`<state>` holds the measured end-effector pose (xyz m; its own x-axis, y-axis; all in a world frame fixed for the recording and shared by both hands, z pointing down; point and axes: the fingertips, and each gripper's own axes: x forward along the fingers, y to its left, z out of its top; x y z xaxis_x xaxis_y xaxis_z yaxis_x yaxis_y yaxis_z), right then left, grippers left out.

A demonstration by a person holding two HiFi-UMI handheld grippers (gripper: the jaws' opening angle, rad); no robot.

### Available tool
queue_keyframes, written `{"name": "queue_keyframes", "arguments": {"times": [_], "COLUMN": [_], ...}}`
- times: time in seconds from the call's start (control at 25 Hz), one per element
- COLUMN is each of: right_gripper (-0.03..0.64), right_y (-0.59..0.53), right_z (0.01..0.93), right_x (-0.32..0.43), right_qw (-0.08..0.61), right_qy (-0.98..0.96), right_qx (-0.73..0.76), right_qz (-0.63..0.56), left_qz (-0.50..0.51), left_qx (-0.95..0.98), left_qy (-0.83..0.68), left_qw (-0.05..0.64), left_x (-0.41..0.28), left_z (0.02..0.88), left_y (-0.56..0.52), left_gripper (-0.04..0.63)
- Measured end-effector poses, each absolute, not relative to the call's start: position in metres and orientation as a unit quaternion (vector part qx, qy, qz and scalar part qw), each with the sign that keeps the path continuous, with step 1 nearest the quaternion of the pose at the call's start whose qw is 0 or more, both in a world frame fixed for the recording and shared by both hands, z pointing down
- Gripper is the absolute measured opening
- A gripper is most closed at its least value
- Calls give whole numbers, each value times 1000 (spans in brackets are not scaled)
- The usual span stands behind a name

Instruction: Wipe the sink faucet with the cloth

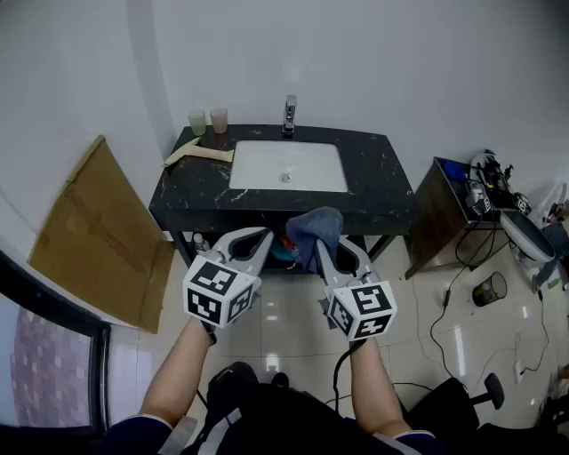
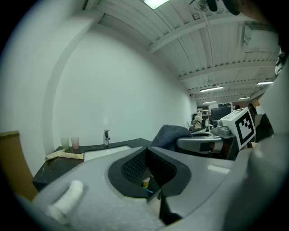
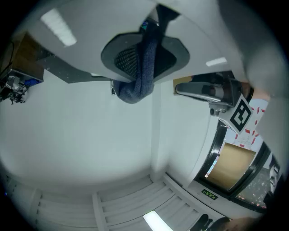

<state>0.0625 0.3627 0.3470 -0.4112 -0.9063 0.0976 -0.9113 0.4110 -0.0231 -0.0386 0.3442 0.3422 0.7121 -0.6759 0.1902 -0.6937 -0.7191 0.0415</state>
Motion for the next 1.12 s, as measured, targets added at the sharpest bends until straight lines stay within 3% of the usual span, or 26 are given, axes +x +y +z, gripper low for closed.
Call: {"name": "queue_keyframes", "arguments": {"times": [0.44,1.12], "right_gripper": [48,48], "right_y": [293,107], "right_z": [372,376], "right_x": [67,52], "right_qw": [49,82], "right_qy": [-837,-798], "right_qx": [543,596], "right_qz": [47,45], "left_qz": [82,60], "left_qx": [920,939], "left_qy": [-377,-326], "left_qw": [71,97], "left_x": [-44,-50], "left_z": [369,383], "left_y": [274,73], "left_gripper": [2,2]}}
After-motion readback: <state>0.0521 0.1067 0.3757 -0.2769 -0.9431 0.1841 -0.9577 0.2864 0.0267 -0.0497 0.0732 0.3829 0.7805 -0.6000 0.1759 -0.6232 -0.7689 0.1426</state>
